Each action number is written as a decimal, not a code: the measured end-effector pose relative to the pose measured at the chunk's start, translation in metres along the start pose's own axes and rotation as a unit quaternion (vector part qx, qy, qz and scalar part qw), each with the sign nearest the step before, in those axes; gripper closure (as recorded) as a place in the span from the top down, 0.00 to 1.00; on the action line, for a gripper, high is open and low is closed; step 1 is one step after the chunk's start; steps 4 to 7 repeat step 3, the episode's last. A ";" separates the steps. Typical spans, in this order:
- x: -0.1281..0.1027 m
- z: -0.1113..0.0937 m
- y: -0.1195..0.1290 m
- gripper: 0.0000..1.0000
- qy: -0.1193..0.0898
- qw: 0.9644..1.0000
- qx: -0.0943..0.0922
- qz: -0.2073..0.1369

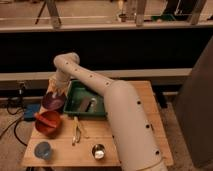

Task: Wipe purple bowl with towel

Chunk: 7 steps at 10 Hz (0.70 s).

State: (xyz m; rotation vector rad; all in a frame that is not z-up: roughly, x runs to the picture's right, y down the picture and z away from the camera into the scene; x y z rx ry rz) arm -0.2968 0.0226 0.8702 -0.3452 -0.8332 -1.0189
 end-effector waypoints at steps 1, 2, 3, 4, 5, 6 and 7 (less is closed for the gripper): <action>-0.001 0.001 -0.001 0.00 -0.002 1.000 -0.002 -0.003; -0.004 0.007 -0.003 0.00 -0.008 1.000 -0.005 -0.009; -0.007 0.015 -0.006 0.00 -0.013 1.000 -0.008 -0.015; -0.007 0.015 -0.006 0.00 -0.013 1.000 -0.008 -0.015; -0.007 0.015 -0.006 0.00 -0.013 1.000 -0.008 -0.015; -0.007 0.015 -0.006 0.00 -0.013 1.000 -0.008 -0.015; -0.007 0.015 -0.006 0.00 -0.013 1.000 -0.008 -0.015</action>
